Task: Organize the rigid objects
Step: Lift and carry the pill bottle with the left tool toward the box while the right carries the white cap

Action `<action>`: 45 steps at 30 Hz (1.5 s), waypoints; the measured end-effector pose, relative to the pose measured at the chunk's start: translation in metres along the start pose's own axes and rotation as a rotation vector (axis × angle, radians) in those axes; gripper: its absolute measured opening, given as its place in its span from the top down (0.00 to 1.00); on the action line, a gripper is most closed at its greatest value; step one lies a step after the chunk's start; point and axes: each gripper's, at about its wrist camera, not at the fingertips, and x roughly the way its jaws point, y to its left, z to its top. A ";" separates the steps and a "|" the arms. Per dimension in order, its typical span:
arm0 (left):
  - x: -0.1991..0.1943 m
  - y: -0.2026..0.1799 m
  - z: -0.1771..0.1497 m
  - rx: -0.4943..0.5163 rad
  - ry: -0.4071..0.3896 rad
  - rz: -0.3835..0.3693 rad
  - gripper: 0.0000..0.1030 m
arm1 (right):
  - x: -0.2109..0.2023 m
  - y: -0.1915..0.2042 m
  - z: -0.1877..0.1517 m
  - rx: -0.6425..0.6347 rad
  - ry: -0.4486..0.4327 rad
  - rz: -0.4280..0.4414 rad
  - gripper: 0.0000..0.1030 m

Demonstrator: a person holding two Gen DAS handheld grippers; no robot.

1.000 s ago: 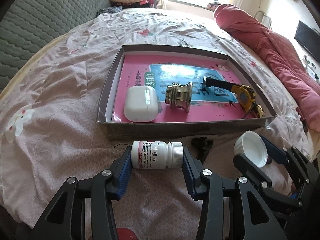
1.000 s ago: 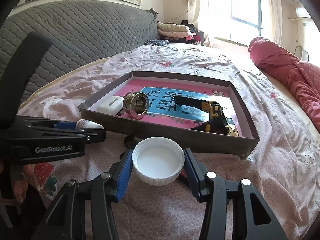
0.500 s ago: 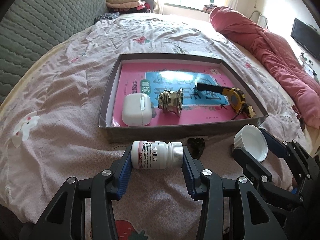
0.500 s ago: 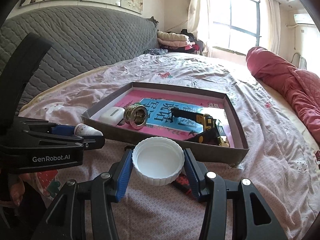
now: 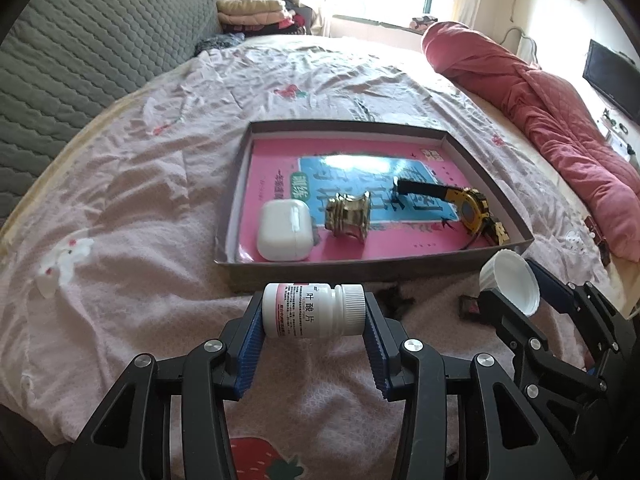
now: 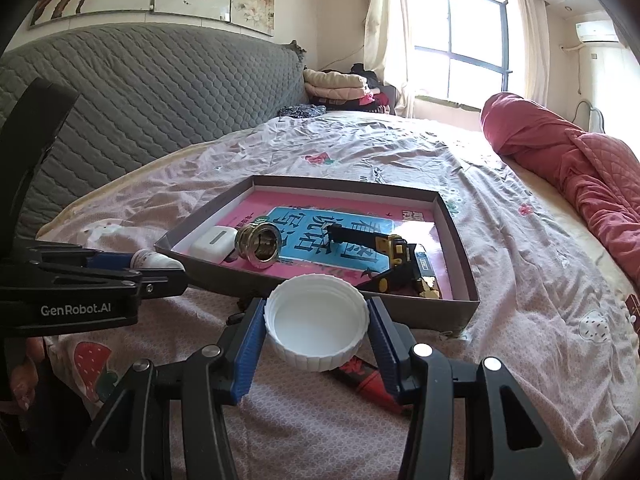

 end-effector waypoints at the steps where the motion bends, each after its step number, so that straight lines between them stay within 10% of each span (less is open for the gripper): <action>1: 0.000 0.001 0.001 -0.001 0.004 0.000 0.54 | 0.000 0.000 0.000 0.002 0.000 -0.001 0.51; 45: 0.027 -0.013 0.031 0.001 -0.015 0.010 0.54 | -0.006 -0.046 0.015 0.075 -0.101 -0.137 0.51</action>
